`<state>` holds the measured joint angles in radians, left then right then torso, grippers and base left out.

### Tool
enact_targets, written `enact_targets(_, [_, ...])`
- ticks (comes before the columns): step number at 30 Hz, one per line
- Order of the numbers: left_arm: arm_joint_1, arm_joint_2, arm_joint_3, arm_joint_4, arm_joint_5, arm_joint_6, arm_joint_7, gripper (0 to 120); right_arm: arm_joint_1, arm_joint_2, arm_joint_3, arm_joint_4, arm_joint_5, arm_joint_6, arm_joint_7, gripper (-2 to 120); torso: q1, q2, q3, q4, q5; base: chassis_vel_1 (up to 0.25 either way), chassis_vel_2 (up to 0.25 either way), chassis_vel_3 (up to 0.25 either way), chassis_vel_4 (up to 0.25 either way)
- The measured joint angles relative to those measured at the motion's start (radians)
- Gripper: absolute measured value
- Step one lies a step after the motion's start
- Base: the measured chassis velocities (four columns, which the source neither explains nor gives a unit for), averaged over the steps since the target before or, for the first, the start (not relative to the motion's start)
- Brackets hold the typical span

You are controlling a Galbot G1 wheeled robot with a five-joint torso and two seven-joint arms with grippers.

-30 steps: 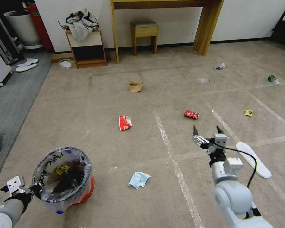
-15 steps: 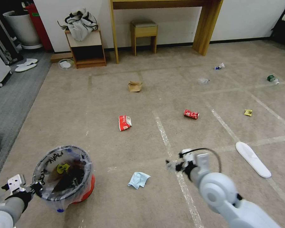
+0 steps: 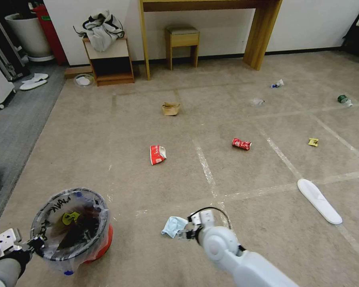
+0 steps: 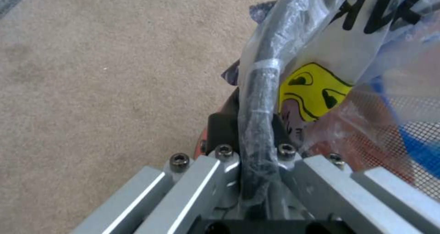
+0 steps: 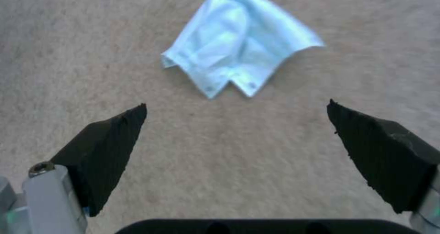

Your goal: Pick up the trash bin and place the garbage on the floor into it.

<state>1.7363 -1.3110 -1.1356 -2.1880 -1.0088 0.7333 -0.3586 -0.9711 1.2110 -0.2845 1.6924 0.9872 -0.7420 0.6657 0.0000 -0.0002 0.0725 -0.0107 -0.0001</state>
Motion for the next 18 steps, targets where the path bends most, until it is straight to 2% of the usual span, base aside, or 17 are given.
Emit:
enact_targets(6, [0.016,-0.008,-0.02,-0.009,0.001,-0.005,0.003,0,0.031,0.064,-0.027,-0.113,-0.064,0.003,-0.057,100,0.0,0.0,0.0,-0.0001,-0.0002,0.0,0.0,0.0,0.0])
enact_targets(13, [0.023,-0.01,-0.026,-0.009,0.001,-0.009,0.007,0,0.053,0.095,-0.031,-0.191,-0.119,0.007,-0.098,100,0.0,0.0,0.0,-0.0001,-0.0002,0.0,0.0,0.0,0.0])
enact_targets(18, [0.022,-0.008,-0.026,0.001,0.001,-0.013,0.01,0,0.07,0.115,-0.033,-0.236,-0.159,0.04,-0.119,100,0.0,0.0,0.0,-0.0001,-0.0001,0.0,0.0,0.0,0.0])
